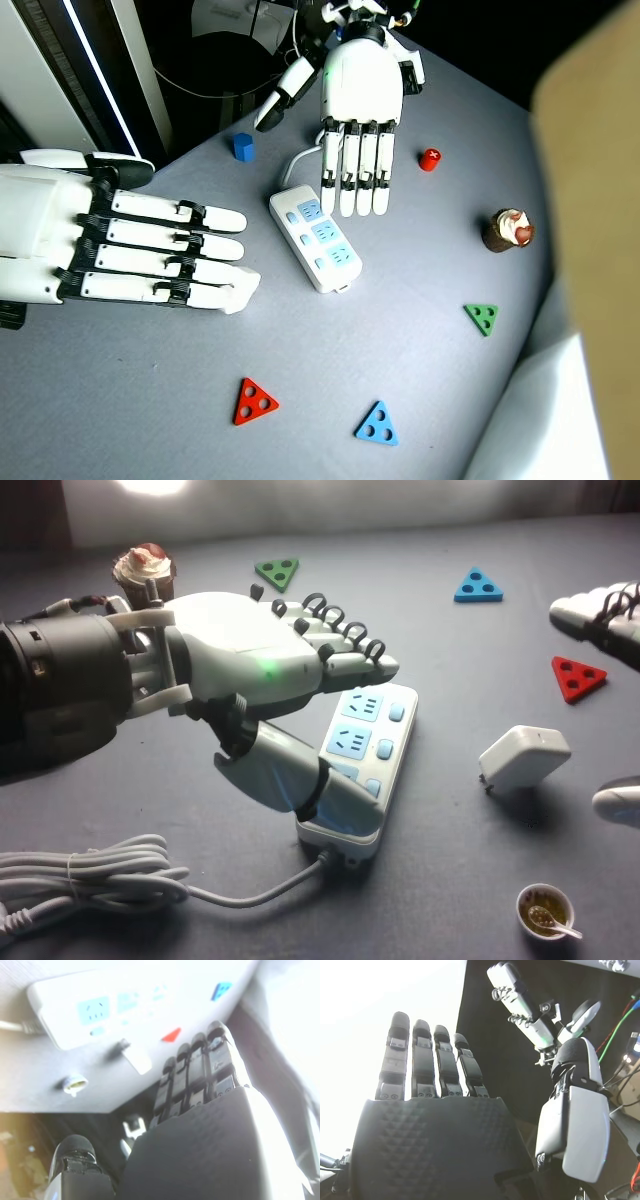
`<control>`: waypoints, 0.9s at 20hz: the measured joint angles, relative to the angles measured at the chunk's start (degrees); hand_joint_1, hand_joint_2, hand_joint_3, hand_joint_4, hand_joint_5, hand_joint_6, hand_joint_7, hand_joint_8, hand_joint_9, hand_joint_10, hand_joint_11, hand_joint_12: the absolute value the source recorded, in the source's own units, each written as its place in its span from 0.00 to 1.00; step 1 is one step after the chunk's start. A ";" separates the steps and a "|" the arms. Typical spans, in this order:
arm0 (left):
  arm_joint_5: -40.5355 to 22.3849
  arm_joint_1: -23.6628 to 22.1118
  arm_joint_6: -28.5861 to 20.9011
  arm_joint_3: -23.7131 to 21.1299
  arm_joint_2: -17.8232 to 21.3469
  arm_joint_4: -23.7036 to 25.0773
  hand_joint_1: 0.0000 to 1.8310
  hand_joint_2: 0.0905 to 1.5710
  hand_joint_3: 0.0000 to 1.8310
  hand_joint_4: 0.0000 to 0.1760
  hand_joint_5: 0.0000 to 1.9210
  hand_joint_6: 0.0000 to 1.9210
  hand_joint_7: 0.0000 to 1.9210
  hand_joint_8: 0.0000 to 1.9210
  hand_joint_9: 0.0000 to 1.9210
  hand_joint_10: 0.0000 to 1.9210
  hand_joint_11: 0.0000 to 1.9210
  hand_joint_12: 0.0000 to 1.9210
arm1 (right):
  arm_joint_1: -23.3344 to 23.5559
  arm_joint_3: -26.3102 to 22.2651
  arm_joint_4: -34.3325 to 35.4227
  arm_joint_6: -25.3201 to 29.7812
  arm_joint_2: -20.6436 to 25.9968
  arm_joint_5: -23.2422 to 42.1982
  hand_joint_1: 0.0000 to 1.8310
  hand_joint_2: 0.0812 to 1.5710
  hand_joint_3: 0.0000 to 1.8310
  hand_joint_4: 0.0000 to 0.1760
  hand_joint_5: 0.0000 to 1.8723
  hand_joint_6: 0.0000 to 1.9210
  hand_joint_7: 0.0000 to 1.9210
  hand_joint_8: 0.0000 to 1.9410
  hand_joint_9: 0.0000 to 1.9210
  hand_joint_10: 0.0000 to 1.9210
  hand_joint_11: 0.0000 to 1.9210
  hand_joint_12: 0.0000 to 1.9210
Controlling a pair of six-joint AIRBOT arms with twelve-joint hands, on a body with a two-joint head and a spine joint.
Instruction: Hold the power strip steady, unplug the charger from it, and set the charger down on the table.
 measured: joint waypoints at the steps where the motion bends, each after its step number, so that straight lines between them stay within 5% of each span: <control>1: 0.39 -0.59 -0.15 -0.17 0.17 -0.02 0.00 0.57 0.00 0.00 0.00 0.00 0.01 0.00 0.01 0.00 0.01 0.01 | 0.00 0.07 0.07 -0.04 0.00 -0.70 0.13 0.62 0.00 0.00 0.02 0.00 0.05 0.00 0.06 0.00 0.02 0.13; 12: 0.98 -4.44 -0.33 -0.50 2.12 -0.79 0.00 0.57 0.00 0.00 0.01 0.00 0.02 0.00 0.02 0.00 0.03 0.01 | 0.07 -0.17 0.52 -5.05 -1.25 -4.28 0.12 0.65 0.00 0.00 0.06 0.00 0.10 0.00 0.10 0.00 0.07 0.10; 18: 1.07 -5.11 -0.33 -1.09 2.49 -0.81 0.00 0.57 0.00 0.00 0.01 0.00 0.02 0.00 0.01 0.00 0.02 0.01 | 0.04 -0.17 -4.83 -5.27 -1.18 -3.45 0.14 0.65 0.00 0.00 0.06 0.00 0.10 0.00 0.11 0.00 0.08 0.09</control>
